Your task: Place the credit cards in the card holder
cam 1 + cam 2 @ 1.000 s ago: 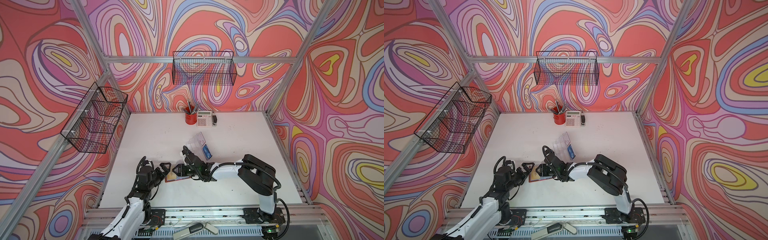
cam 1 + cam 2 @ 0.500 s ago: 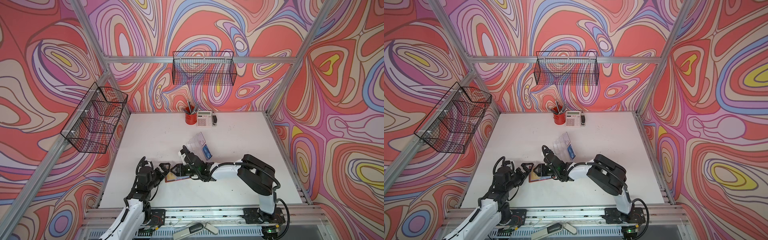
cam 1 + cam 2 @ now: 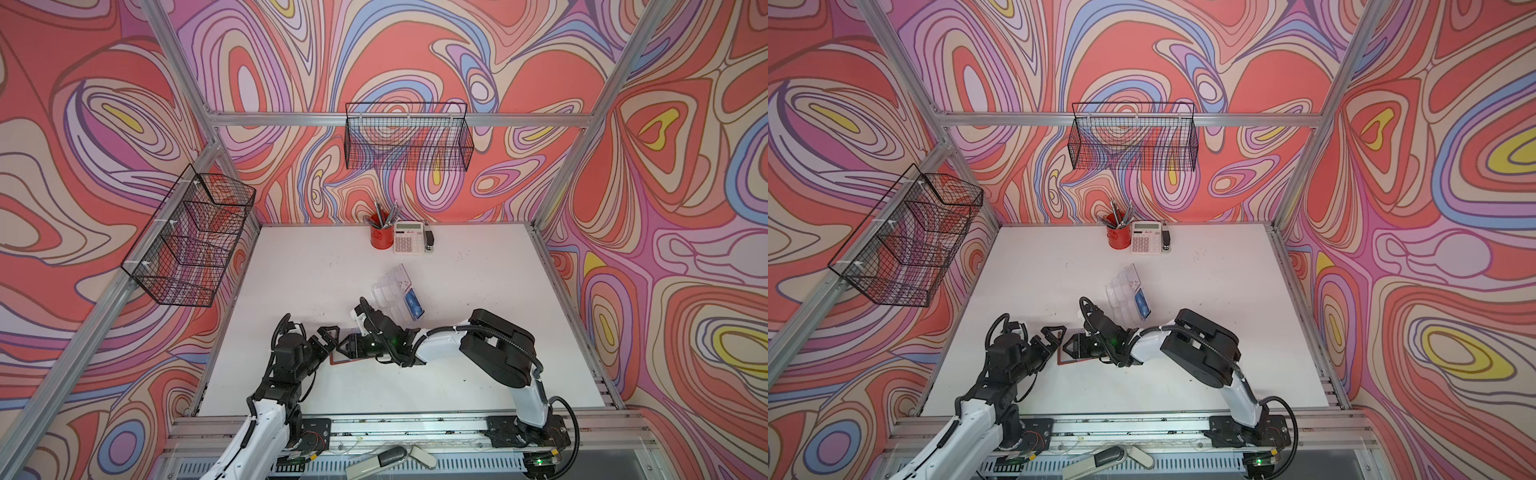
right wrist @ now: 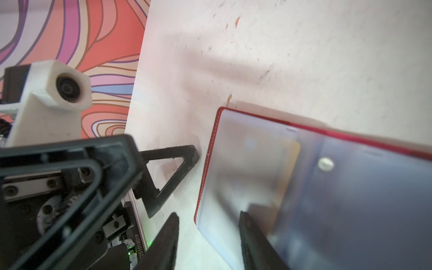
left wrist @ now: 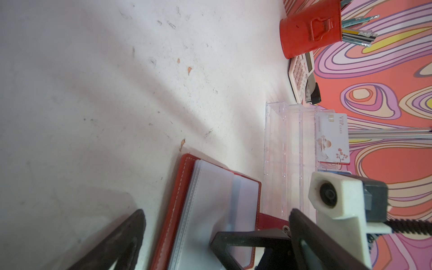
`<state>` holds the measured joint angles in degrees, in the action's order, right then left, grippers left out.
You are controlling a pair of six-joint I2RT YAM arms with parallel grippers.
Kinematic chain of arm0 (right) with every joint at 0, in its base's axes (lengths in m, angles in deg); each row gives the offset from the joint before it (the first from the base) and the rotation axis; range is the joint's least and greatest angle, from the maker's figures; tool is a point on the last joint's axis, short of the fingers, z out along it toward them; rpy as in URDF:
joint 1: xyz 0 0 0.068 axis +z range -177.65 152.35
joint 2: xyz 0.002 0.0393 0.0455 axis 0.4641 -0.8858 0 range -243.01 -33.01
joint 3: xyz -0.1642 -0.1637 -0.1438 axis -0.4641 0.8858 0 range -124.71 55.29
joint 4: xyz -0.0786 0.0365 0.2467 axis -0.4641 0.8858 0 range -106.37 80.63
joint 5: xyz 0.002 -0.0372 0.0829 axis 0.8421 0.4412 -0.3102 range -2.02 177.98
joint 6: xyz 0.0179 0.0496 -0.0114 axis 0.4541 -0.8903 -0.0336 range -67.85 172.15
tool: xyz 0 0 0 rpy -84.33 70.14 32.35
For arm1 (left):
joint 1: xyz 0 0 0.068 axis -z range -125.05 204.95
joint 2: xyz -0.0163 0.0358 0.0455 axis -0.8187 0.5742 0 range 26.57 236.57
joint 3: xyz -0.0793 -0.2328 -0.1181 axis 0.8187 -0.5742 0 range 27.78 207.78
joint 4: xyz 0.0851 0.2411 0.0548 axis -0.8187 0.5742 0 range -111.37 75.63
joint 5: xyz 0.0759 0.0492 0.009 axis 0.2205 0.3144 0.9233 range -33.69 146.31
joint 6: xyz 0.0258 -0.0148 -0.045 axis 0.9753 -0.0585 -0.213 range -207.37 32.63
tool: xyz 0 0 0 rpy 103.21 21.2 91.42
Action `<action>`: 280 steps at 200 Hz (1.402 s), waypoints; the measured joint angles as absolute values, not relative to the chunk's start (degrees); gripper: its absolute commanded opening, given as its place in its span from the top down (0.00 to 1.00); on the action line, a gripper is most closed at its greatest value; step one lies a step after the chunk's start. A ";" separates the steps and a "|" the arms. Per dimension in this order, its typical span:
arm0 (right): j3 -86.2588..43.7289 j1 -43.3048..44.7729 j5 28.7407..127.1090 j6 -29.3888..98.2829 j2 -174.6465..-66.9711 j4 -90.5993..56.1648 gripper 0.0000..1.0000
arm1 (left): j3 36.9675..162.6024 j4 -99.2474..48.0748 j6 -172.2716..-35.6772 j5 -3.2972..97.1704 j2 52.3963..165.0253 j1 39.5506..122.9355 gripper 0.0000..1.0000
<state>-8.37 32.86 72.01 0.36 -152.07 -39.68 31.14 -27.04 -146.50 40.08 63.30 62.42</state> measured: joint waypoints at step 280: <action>-6.01 8.80 84.91 26.58 -115.27 13.26 0.46 | 31.77 -29.05 -145.45 39.86 65.51 62.42 0.02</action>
<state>-6.01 8.80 84.91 26.58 -115.27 13.26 31.77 -29.05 -145.45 39.86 65.51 62.42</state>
